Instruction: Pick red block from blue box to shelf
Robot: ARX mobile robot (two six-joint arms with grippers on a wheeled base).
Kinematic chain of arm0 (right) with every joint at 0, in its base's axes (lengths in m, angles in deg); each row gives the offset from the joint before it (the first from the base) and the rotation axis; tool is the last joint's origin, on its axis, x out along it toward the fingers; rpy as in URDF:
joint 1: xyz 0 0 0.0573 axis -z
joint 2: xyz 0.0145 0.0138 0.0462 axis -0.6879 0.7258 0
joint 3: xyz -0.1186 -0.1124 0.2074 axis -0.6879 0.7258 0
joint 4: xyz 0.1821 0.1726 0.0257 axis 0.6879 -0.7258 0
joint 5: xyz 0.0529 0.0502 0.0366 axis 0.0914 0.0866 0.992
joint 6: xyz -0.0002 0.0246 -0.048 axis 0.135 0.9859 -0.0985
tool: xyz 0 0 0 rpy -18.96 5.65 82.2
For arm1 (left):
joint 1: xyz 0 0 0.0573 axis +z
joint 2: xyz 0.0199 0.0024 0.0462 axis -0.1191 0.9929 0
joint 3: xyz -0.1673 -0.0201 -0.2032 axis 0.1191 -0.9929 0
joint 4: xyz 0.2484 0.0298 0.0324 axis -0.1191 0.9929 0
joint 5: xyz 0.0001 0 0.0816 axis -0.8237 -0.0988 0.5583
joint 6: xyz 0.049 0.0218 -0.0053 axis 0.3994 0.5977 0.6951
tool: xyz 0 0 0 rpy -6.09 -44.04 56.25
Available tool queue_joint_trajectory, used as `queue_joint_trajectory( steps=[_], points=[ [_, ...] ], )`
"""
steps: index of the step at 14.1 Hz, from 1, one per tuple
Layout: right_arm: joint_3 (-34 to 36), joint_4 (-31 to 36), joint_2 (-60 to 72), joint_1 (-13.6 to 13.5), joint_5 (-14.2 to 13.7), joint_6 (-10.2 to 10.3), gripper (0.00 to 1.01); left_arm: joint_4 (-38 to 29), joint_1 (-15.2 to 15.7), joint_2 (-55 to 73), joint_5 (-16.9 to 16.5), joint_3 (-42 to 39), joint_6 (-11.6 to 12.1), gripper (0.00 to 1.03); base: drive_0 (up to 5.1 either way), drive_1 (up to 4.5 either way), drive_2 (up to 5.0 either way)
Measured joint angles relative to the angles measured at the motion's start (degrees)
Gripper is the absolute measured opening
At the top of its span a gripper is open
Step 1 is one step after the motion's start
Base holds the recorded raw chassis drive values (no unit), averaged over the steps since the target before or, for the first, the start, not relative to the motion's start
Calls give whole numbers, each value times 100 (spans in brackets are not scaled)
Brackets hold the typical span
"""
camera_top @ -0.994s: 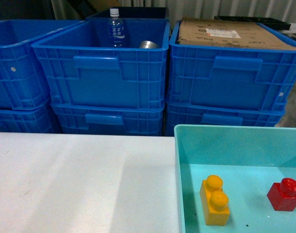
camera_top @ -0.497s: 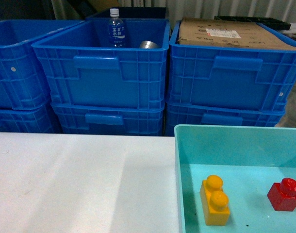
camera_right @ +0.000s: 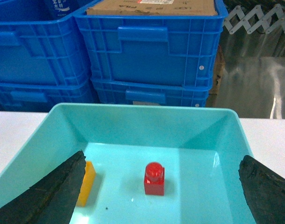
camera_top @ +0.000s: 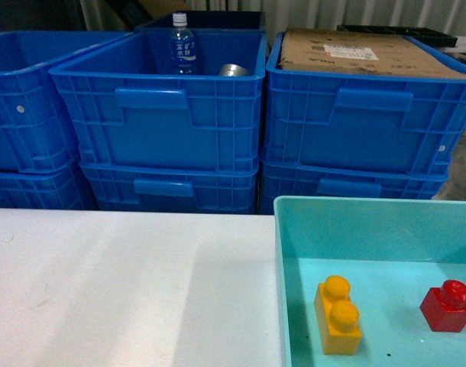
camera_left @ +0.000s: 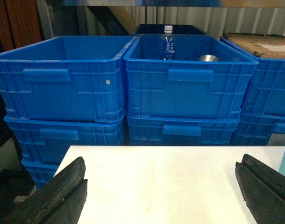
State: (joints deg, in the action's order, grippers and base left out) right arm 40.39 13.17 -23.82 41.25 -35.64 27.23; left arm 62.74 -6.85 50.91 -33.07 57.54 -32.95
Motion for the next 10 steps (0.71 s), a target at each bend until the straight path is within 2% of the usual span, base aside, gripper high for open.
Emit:
queue_joint_trajectory(
  steps=[2, 3, 5, 7, 10],
  points=[
    [-584, 1093, 1906, -129, -125, 118, 98, 0, 0, 0, 2, 0, 0, 98, 0, 0, 0],
    [-887, 1357, 2796, -245, -188, 144, 98, -2, 0, 0, 0, 0, 0, 98, 0, 0, 0],
    [-1447, 1403, 4111, -461, -295, 225, 98, -2, 0, 0, 2, 0, 0, 98, 0, 0, 0],
    [-1993, 1394, 5154, -546, -199, 376, 98, -2, 0, 0, 2, 0, 0, 98, 0, 0, 0],
    [-2361, 1786, 6288, -610, -365, 369, 98, -2, 0, 0, 2, 0, 0, 98, 0, 0, 0]
  ],
)
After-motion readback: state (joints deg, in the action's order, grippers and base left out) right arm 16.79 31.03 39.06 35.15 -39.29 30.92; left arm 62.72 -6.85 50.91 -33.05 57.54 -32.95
